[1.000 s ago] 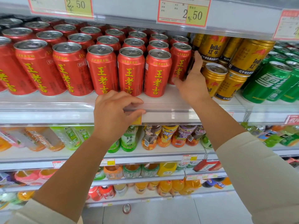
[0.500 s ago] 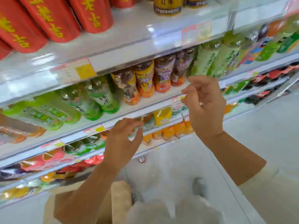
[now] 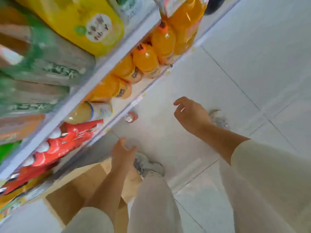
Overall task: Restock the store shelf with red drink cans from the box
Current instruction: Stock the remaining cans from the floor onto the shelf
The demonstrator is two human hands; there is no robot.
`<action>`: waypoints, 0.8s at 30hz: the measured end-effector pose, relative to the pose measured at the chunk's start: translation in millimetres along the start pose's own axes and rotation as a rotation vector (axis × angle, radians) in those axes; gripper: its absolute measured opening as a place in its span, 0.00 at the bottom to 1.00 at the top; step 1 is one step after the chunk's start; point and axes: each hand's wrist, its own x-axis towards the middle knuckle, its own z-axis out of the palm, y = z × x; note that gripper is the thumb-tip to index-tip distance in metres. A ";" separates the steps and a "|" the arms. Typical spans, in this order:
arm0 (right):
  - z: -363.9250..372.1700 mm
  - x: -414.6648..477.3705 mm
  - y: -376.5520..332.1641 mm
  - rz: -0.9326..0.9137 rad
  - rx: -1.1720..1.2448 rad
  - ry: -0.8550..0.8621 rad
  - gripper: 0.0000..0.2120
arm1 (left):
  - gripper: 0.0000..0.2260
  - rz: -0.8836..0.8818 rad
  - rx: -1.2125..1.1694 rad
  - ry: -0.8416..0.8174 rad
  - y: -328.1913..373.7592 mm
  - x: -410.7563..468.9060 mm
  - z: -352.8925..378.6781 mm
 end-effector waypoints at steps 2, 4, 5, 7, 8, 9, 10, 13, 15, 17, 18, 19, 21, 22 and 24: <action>41.2 35.2 36.1 0.024 -0.017 -0.053 0.13 | 0.25 -0.055 -0.005 0.012 -11.0 53.4 38.7; 80.5 68.4 70.0 0.020 -0.025 -0.091 0.13 | 0.28 -0.083 -0.038 0.038 -21.6 108.8 74.1; 99.0 84.2 86.5 0.016 -0.032 -0.103 0.14 | 0.31 -0.094 -0.061 0.052 -24.4 134.9 90.0; 132.5 112.6 118.0 0.009 -0.069 -0.127 0.15 | 0.36 -0.113 -0.109 0.094 -29.0 183.3 117.9; 146.8 125.7 131.9 0.004 -0.097 -0.145 0.16 | 0.37 -0.104 -0.149 0.134 -29.9 204.2 128.9; 159.9 137.3 145.3 0.006 -0.126 -0.169 0.17 | 0.36 -0.089 -0.203 0.182 -31.1 225.3 138.5; 170.7 147.2 156.8 0.013 -0.155 -0.190 0.17 | 0.35 -0.068 -0.271 0.237 -32.2 244.4 146.9; 194.9 168.8 180.8 0.034 -0.214 -0.218 0.18 | 0.35 -0.123 -0.427 0.338 -35.4 287.5 160.7; 203.9 175.8 188.5 0.036 -0.227 -0.218 0.18 | 0.33 -0.108 -0.375 0.392 -37.3 301.4 163.8; 206.5 175.8 188.6 0.038 -0.228 -0.220 0.19 | 0.31 -0.088 -0.313 0.398 -38.1 298.1 161.7; 204.8 173.1 185.8 0.042 -0.228 -0.220 0.19 | 0.31 -0.055 -0.278 0.388 -37.0 288.8 158.5; 201.7 168.9 181.6 0.047 -0.227 -0.222 0.19 | 0.31 -0.014 -0.238 0.362 -35.1 277.3 155.5; 190.6 154.8 167.9 0.047 -0.224 -0.233 0.19 | 0.30 0.066 -0.188 0.300 -24.1 240.8 144.9; 183.0 145.6 158.2 0.040 -0.218 -0.240 0.20 | 0.29 0.094 -0.177 0.262 -15.1 218.1 137.6; 163.4 123.9 132.7 0.010 -0.200 -0.251 0.22 | 0.30 0.162 -0.161 0.171 6.0 165.7 119.0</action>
